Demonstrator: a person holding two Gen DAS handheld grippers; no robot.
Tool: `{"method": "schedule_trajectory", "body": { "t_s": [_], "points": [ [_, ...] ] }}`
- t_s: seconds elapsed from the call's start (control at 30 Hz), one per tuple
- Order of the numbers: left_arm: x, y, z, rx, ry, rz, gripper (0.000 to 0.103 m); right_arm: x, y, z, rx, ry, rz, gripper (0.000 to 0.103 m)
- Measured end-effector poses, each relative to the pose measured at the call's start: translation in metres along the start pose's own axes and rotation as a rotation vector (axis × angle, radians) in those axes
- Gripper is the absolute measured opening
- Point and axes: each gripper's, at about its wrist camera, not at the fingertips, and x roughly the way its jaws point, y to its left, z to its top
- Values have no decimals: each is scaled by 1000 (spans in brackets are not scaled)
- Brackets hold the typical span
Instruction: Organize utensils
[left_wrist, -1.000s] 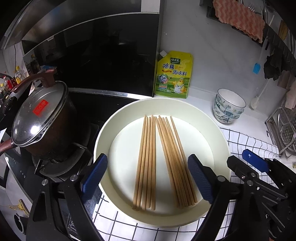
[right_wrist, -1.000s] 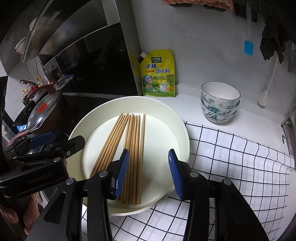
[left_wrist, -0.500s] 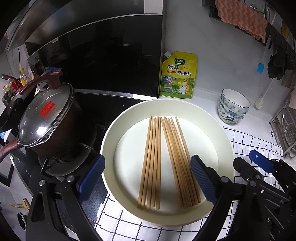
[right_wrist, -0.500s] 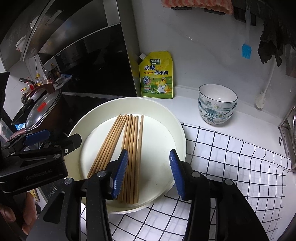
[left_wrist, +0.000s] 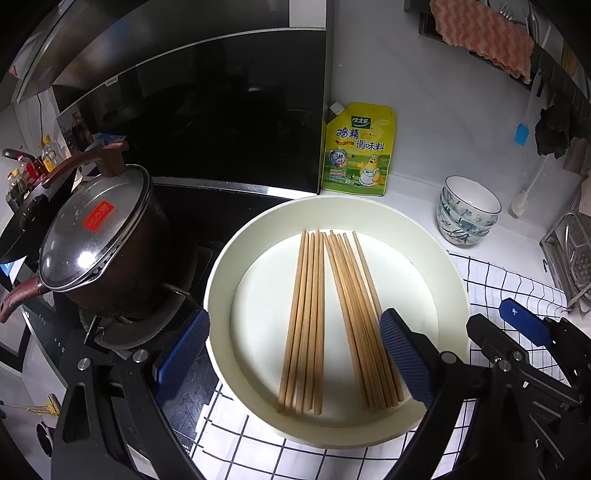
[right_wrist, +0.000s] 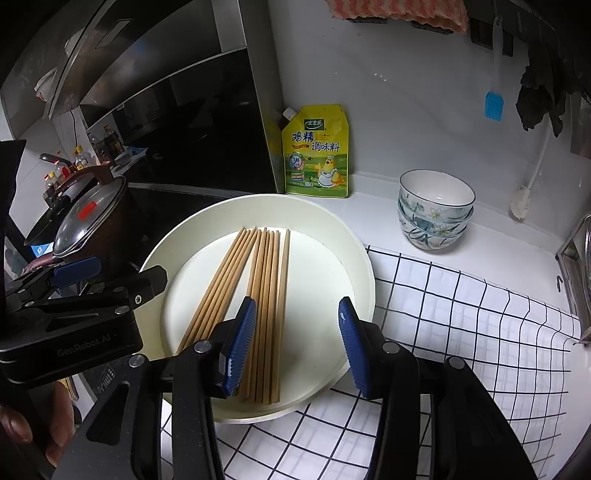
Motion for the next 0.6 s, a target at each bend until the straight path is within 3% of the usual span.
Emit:
{"method": "schedule_trajectory", "body": {
  "t_s": [0.6],
  "points": [
    [-4,0,-2,-18,9,-6,93,-4,2,0,-5,-5,2,45]
  ]
}}
